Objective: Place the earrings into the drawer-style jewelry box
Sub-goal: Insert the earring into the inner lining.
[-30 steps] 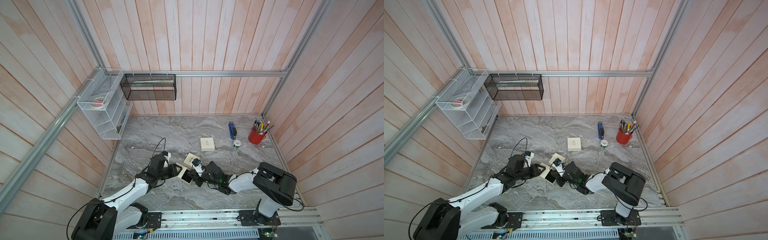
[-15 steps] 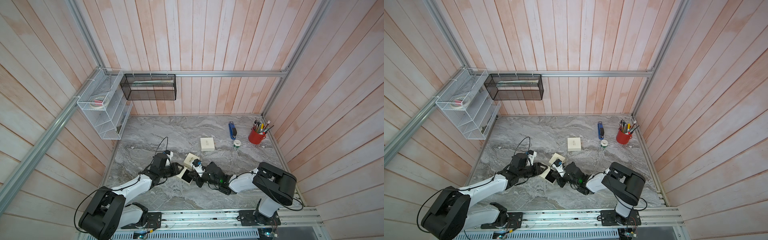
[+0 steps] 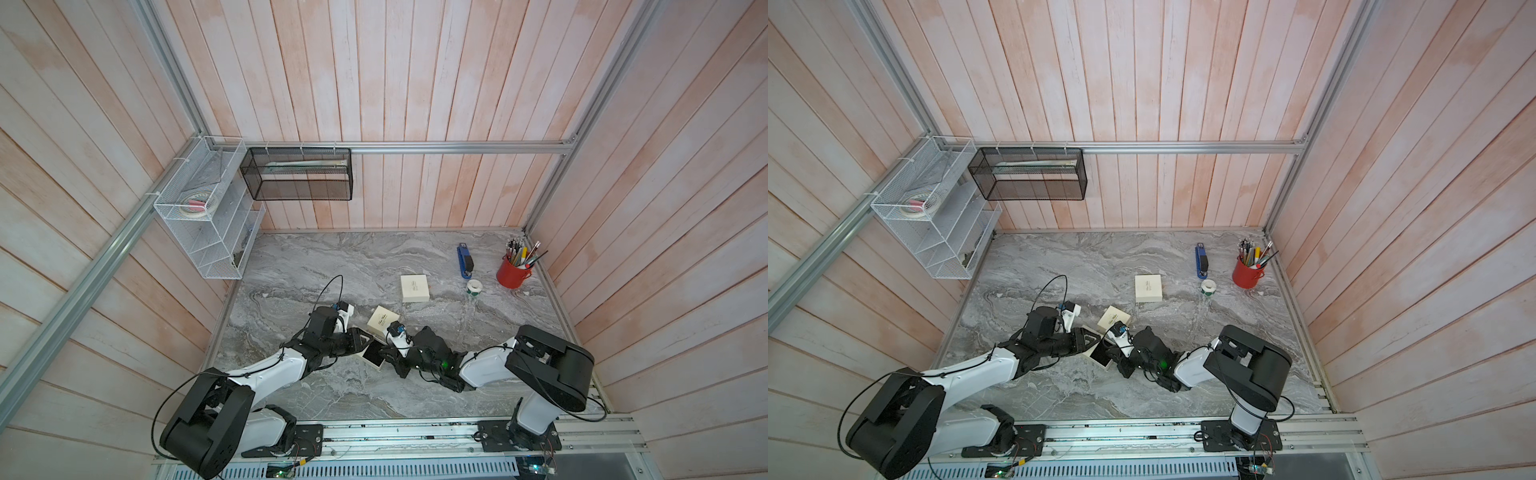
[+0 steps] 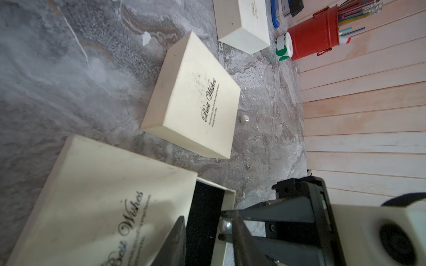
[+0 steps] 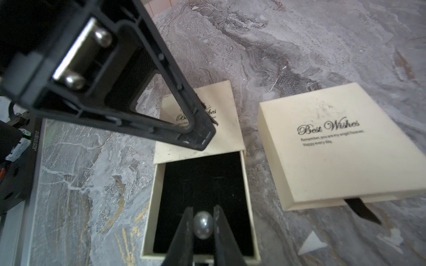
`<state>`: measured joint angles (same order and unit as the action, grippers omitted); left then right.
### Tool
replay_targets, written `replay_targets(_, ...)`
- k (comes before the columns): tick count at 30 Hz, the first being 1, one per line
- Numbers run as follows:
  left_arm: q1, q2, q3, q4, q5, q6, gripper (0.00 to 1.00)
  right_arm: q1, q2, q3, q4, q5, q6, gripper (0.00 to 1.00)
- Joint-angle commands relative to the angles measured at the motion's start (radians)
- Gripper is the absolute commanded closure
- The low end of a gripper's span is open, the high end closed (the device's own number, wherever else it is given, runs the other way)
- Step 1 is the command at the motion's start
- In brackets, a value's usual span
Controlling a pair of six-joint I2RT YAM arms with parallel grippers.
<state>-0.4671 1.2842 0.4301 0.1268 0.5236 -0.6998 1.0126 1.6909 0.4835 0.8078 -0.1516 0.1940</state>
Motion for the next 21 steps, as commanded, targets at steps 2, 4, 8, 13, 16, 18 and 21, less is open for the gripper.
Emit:
replay_targets(2, -0.008, 0.023, 0.01, 0.018, 0.029, 0.028, 0.65, -0.005, -0.026, -0.017, -0.004, 0.003, 0.01, 1.0)
replay_targets(4, -0.007, 0.037, 0.007, 0.015, 0.029, 0.029, 0.65, -0.004, -0.03, -0.019, -0.003, 0.001, 0.009, 1.0)
replay_targets(8, -0.01, 0.062, 0.004, 0.012, 0.028, 0.035, 0.65, -0.005, -0.036, -0.021, -0.007, 0.001, 0.009, 1.0)
replay_targets(13, -0.01, 0.091, 0.013, -0.009, 0.008, 0.045, 0.66, -0.005, -0.042, -0.029, -0.008, 0.002, 0.009, 1.0)
replay_targets(16, -0.009, 0.104, 0.013, -0.011, 0.003, 0.047, 0.66, -0.005, -0.044, -0.037, -0.007, 0.003, 0.012, 1.0)
replay_targets(18, -0.01, 0.11, 0.015, -0.012, 0.001, 0.048, 0.66, -0.006, -0.045, -0.043, -0.007, 0.004, 0.013, 1.0)
replay_targets(21, -0.009, 0.113, 0.013, -0.015, -0.003, 0.048, 0.66, -0.005, -0.046, -0.049, -0.007, 0.003, 0.015, 1.0)
